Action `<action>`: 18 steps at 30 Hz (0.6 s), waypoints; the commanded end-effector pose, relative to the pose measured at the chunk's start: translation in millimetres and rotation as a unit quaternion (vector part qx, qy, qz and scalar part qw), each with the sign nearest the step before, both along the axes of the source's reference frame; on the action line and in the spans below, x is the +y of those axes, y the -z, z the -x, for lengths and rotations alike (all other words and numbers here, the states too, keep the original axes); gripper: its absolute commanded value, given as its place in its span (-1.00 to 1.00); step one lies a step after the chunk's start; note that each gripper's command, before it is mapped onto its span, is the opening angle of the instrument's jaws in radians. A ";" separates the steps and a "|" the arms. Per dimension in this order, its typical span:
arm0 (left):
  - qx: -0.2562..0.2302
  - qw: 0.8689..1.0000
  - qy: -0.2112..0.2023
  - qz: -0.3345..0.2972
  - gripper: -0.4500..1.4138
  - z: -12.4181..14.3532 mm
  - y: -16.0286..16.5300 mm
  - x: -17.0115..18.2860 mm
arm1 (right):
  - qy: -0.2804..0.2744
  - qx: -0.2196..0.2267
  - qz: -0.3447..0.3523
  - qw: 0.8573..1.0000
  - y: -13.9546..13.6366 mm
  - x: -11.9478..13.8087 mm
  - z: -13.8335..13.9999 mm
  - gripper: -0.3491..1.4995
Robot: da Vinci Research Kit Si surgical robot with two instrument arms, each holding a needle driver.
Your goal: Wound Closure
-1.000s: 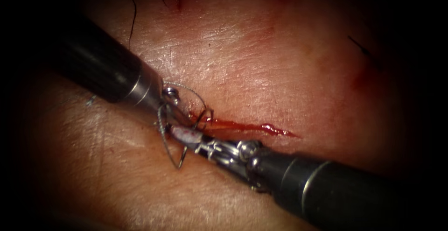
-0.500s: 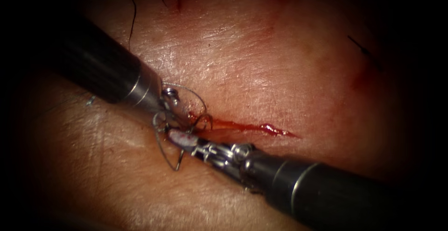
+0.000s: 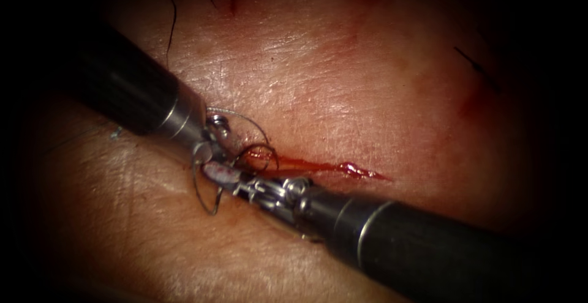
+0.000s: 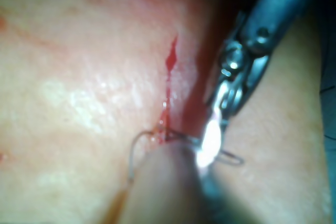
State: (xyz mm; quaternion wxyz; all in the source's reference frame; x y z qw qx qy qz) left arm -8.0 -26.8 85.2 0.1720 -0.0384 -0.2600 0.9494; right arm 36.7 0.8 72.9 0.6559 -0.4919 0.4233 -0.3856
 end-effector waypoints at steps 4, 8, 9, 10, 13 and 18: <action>0.001 1.000 0.000 -0.002 -0.39 0.2 -0.6 -0.8 | -0.045 0.025 -0.036 0.998 0.2 -1.9 3.1 -1.00; 0.003 1.000 0.002 -0.002 -0.42 0.7 -0.6 -0.8 | -0.064 0.067 -0.074 0.993 -0.3 -1.6 3.5 -1.00; 0.002 1.000 0.002 -0.002 -0.42 0.6 -0.6 -0.9 | -0.068 0.077 -0.085 0.991 -0.4 -1.6 3.5 -1.00; 0.002 1.000 0.001 -0.002 -0.42 0.5 -0.5 -1.0 | -0.072 0.083 -0.092 0.990 -0.4 -1.6 3.7 -1.00; 0.002 1.000 0.001 -0.003 -0.39 -0.1 -0.3 -1.0 | -0.074 0.090 -0.108 0.987 -1.1 -2.2 4.5 -1.00; 0.000 1.000 0.006 -0.007 -0.42 -0.3 0.3 -0.7 | -0.071 0.104 -0.128 0.984 -3.1 -2.7 4.2 -1.00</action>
